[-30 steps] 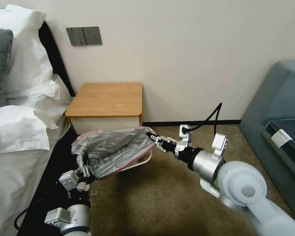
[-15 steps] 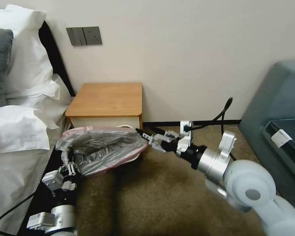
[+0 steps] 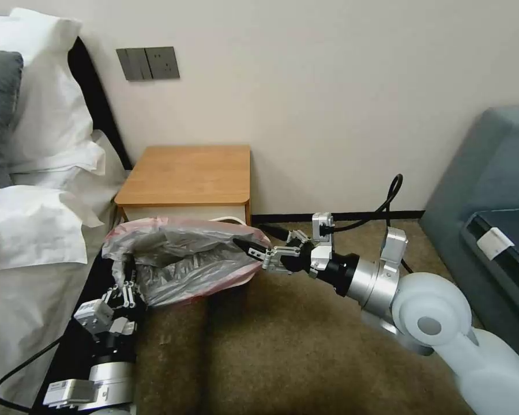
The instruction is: Pick up the garbage bag from the table and place it over the trash can.
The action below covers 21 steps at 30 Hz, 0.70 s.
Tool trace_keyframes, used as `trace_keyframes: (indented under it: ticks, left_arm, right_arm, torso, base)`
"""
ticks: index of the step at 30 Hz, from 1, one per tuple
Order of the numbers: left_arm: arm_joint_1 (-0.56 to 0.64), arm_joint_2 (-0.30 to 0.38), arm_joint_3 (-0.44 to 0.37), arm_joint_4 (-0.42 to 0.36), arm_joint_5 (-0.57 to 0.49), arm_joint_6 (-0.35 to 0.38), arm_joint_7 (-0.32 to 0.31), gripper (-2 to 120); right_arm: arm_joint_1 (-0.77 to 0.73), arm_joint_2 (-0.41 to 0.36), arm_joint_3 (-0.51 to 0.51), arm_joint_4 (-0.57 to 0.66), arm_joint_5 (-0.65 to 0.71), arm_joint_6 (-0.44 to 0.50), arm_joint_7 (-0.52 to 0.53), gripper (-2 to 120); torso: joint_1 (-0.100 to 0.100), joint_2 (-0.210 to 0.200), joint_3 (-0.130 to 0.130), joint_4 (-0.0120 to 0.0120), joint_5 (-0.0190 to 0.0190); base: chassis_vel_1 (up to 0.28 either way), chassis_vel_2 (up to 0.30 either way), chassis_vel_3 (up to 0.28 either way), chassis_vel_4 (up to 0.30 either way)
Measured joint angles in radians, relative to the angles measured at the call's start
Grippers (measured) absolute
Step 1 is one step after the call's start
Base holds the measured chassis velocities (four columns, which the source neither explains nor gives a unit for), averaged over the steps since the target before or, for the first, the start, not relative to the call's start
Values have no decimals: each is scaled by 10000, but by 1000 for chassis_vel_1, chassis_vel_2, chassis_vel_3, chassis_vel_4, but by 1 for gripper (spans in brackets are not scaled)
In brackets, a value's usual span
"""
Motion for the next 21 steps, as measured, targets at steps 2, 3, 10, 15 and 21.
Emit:
trace_keyframes:
  ticks: [2, 3, 10, 15, 21]
  left_arm:
    - [7, 10, 0, 0, -21, -2, 0, 7]
    - [7, 23, 0, 0, -44, -3, 0, 7]
    - [-14, 50, -3, 0, -102, -3, 0, 7]
    - [-69, 52, 12, 10, -109, 36, -5, 7]
    - [-162, 64, 45, 42, -115, 164, -26, 7]
  right_arm:
    - [0, 15, -8, -7, 20, 2, 19, 100]
    - [16, 36, -39, -32, 27, 10, 34, 99]
    - [173, 249, -219, -150, 79, 55, 157, 86]
    - [196, 330, -257, -227, 66, 69, 164, 68]
    - [190, 412, -297, -284, -15, 77, 157, 43]
  torso:
    - [0, 0, 0, 0, 0]
    - [1, 0, 0, 0, 0]
    - [1, 0, 0, 0, 0]
    - [0, 0, 0, 0, 0]
    - [0, 0, 0, 0, 0]
  base:
    - [0, 0, 0, 0]
    - [0, 0, 0, 0]
    - [0, 0, 0, 0]
    - [0, 0, 0, 0]
    - [0, 0, 0, 0]
